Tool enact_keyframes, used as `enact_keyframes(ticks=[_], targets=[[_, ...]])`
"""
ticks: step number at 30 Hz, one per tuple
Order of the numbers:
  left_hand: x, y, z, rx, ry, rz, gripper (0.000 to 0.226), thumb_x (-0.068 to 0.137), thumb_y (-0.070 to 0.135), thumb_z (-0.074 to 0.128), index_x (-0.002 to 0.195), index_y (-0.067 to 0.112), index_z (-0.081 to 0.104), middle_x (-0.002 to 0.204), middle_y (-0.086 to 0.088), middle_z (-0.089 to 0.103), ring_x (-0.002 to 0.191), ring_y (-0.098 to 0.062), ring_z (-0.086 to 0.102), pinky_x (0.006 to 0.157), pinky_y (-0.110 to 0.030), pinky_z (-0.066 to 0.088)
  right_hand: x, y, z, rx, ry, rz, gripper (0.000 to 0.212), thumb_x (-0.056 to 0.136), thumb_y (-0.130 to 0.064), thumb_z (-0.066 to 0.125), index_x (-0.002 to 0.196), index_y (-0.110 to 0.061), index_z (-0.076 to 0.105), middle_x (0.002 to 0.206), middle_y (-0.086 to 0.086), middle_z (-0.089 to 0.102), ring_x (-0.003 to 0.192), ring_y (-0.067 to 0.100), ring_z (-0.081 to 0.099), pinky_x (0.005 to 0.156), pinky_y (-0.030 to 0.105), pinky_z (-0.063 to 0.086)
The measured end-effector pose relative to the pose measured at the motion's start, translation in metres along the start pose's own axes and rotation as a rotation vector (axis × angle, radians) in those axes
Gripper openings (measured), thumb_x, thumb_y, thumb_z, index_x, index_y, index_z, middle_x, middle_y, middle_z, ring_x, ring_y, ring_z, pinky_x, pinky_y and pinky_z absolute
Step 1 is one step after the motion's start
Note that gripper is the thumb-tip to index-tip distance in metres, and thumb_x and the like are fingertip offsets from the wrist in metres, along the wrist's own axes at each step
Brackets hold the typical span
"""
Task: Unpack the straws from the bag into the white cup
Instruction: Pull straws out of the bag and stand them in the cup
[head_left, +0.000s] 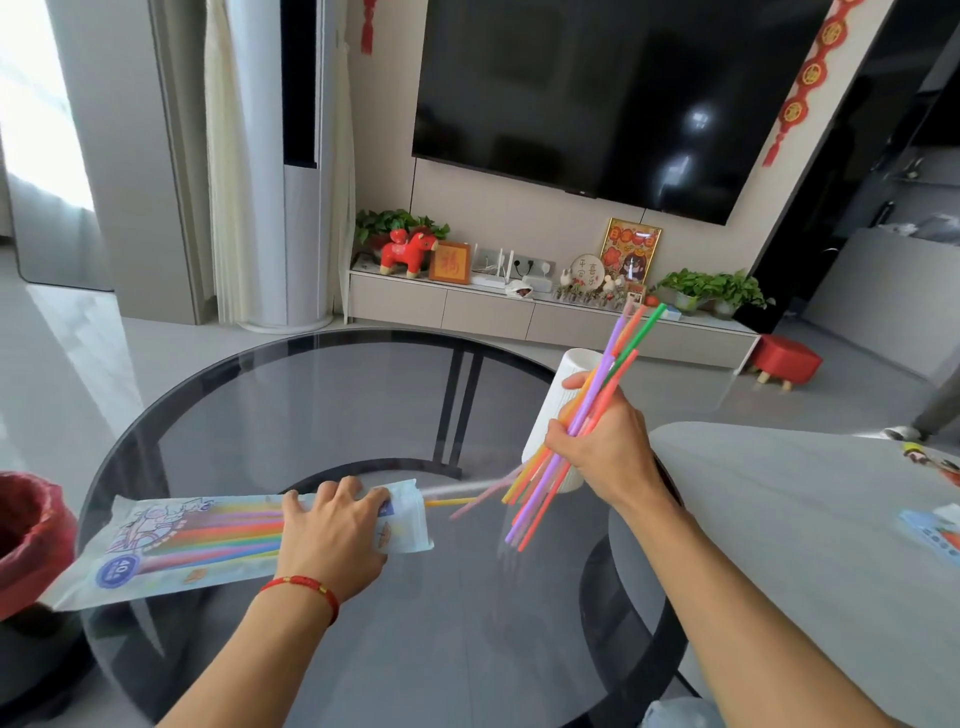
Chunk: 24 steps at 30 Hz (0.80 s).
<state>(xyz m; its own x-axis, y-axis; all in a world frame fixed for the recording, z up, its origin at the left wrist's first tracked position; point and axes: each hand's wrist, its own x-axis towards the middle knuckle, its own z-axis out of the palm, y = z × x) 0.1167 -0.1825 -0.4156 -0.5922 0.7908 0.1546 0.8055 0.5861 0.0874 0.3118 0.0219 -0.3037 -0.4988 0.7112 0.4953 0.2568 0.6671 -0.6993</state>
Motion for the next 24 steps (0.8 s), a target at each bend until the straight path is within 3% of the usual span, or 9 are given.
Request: enact_keyframes(ticks=[3,5,8,11,15,17,19,22,24], targets=[[0.000,0.000,0.000,0.006,0.000,0.001,0.057,0.080,0.047,0.058,0.135,0.042,0.041,0.134,0.006,0.047,0.124,-0.020,0.046,0.105,-0.056,0.033,0.003,-0.005,0.001,0.077,0.005,-0.058,0.056,0.085,0.003,0.072,0.129,-0.017,0.043,0.087,0.003,0.062,0.071,0.004,0.064,0.061,0.010,0.049],[0.000,0.001,-0.001,0.000,-0.001,0.001,0.057,0.080,0.047,0.057,0.135,0.042,0.042,0.134,0.006,0.047,0.124,-0.021,0.045,0.105,-0.056,0.033,0.008,-0.010,0.003,0.066,-0.034,-0.113,0.047,0.091,0.005,0.063,0.126,-0.014,0.037,0.088,0.002,0.061,0.074,0.011,0.064,0.062,0.017,0.052],[0.001,0.002,-0.001,-0.005,-0.003,0.004,0.057,0.080,0.046,0.058,0.135,0.041,0.042,0.134,0.005,0.048,0.123,-0.021,0.046,0.105,-0.057,0.033,0.010,-0.016,0.016,0.033,-0.060,-0.191,0.034,0.097,0.004,0.053,0.116,-0.016,0.033,0.083,-0.004,0.056,0.068,0.004,0.060,0.061,0.023,0.050],[-0.001,0.002,-0.001,-0.008,-0.007,0.004,0.057,0.080,0.046,0.059,0.134,0.041,0.043,0.133,0.005,0.048,0.123,-0.022,0.046,0.105,-0.057,0.033,0.006,-0.017,0.036,0.087,-0.044,-0.173,0.016,0.101,-0.012,0.048,0.115,-0.016,0.039,0.086,0.004,0.060,0.066,0.012,0.058,0.062,0.039,0.049],[-0.001,0.001,-0.001,-0.014,-0.004,0.002,0.055,0.079,0.045,0.059,0.132,0.041,0.045,0.133,0.005,0.048,0.123,-0.022,0.046,0.104,-0.055,0.032,0.006,-0.019,0.047,0.200,-0.008,-0.128,0.010,0.107,-0.017,0.041,0.106,-0.027,0.043,0.080,-0.005,0.063,0.069,0.015,0.072,0.067,0.036,0.054],[-0.001,0.001,-0.001,-0.013,-0.007,0.002,0.055,0.079,0.045,0.059,0.132,0.041,0.044,0.133,0.005,0.048,0.123,-0.022,0.046,0.104,-0.055,0.033,0.010,-0.022,0.049,0.324,-0.004,-0.124,0.016,0.101,-0.012,0.040,0.100,-0.028,0.044,0.072,-0.010,0.061,0.057,0.017,0.063,0.059,0.037,0.052],[-0.001,0.002,-0.002,-0.014,-0.014,0.002,0.055,0.080,0.045,0.058,0.133,0.040,0.044,0.133,0.005,0.048,0.124,-0.022,0.045,0.105,-0.055,0.032,0.013,-0.025,0.050,0.492,0.023,-0.123,0.014,0.098,-0.011,0.043,0.103,-0.023,0.048,0.070,-0.009,0.053,0.051,0.014,0.045,0.050,0.029,0.041],[-0.001,0.003,-0.001,-0.016,-0.007,-0.002,0.053,0.080,0.043,0.058,0.132,0.040,0.045,0.133,0.005,0.048,0.124,-0.022,0.045,0.105,-0.055,0.031,0.012,-0.020,0.057,0.547,0.089,-0.114,0.007,0.103,-0.028,0.058,0.110,-0.027,0.058,0.067,-0.006,0.045,0.052,0.014,0.038,0.047,0.026,0.035],[-0.001,0.003,-0.002,-0.015,-0.010,-0.002,0.053,0.080,0.043,0.058,0.131,0.040,0.045,0.133,0.005,0.048,0.124,-0.022,0.045,0.105,-0.055,0.032,0.007,-0.012,0.064,0.535,0.133,-0.062,0.011,0.099,-0.041,0.067,0.101,-0.030,0.065,0.066,-0.003,0.046,0.054,0.019,0.040,0.052,0.031,0.038]])
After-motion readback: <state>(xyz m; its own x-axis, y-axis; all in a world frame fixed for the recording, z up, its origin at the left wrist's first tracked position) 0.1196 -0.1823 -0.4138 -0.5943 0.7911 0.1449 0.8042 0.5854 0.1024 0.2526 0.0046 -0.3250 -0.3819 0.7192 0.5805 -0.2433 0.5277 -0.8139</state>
